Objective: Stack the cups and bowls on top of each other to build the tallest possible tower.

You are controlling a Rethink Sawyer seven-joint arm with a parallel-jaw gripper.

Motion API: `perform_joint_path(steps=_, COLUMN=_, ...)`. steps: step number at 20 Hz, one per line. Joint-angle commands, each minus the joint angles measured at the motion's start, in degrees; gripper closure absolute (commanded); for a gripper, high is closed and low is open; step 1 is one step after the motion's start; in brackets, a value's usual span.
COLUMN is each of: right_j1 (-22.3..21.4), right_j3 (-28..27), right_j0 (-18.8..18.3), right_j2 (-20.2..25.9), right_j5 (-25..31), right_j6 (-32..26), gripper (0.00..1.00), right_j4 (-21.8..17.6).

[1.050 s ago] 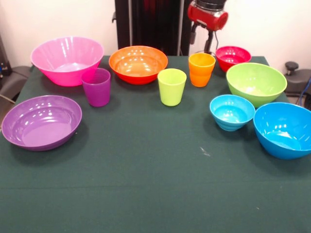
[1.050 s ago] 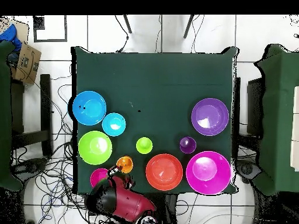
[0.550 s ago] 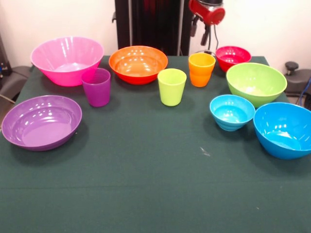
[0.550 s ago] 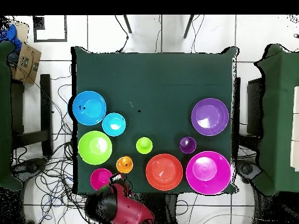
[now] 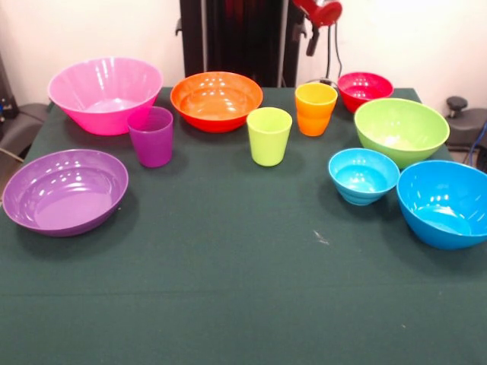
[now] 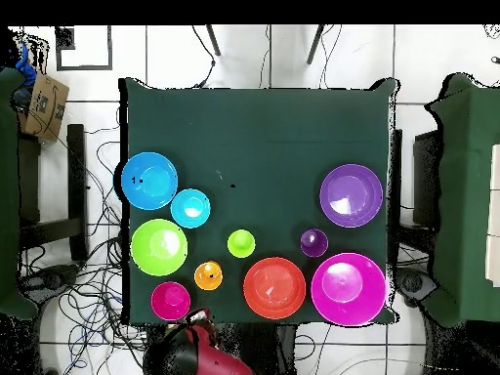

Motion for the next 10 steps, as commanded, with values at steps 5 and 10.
perform_joint_path(steps=5, right_j1=1.9, right_j3=-3.4, right_j0=2.6, right_j2=5.2, right_j5=-0.3, right_j6=10.6, gripper=0.0, right_j4=0.8)
perform_joint_path(steps=10, right_j1=3.8, right_j3=-6.4, right_j0=4.7, right_j2=4.6, right_j5=0.3, right_j6=10.0, gripper=0.0, right_j4=2.6)
